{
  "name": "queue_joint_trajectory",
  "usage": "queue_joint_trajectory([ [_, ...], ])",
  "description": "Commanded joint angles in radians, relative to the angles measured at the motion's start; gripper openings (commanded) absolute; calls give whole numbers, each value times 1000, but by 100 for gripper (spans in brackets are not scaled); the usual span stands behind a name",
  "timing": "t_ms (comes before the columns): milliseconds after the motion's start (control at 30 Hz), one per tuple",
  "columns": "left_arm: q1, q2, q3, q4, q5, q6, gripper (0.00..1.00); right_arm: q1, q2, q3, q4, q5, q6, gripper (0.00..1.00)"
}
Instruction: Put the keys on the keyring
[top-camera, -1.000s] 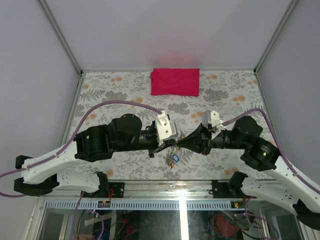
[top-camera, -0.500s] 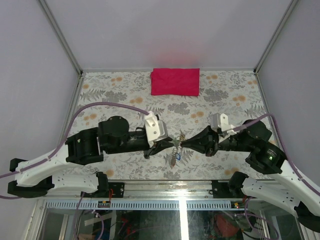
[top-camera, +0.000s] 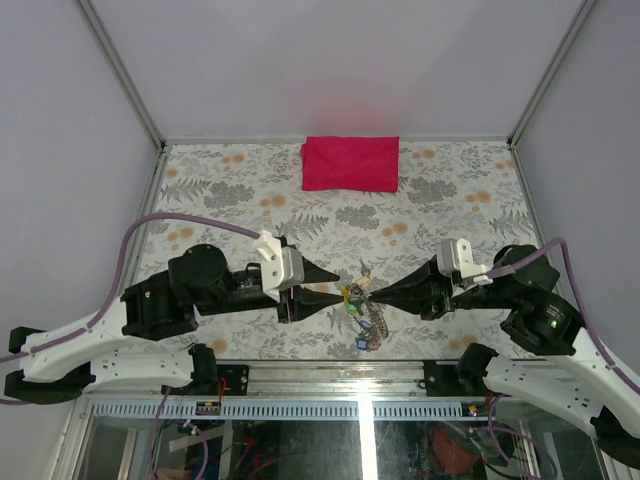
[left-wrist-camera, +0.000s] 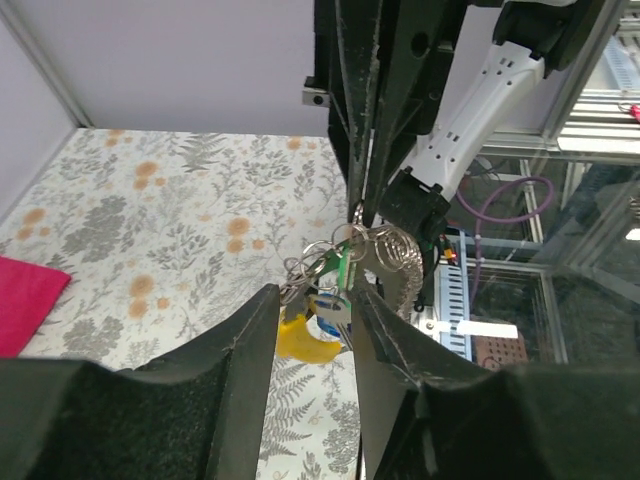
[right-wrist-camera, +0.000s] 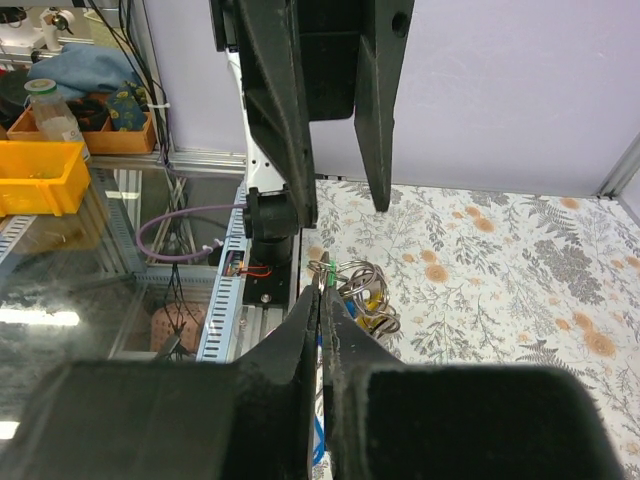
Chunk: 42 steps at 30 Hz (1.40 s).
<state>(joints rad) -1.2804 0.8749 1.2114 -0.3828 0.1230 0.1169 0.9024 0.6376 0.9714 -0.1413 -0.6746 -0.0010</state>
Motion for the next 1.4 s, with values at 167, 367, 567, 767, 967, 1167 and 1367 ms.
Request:
queue_joint_trajectory([
  [167,1,2,-68,208,92,-52,41,1,-11,38,113,61,38,0],
  [367,0,-12,-92,257,82,-65,43,0,-17,33,124,79,44,0],
  [567,1,-6,-109,281,29,-58,44,1,-20,25,146,60,51,0],
  [767,0,7,-126,300,21,-59,43,0,-22,26,146,65,54,0],
  [967,0,22,-137,313,38,-74,38,0,-25,23,149,69,56,0],
  [1167,0,26,-144,321,40,-77,19,0,-29,21,151,72,60,0],
  [1367,0,21,-137,297,33,-74,0,0,-37,12,150,82,58,0],
])
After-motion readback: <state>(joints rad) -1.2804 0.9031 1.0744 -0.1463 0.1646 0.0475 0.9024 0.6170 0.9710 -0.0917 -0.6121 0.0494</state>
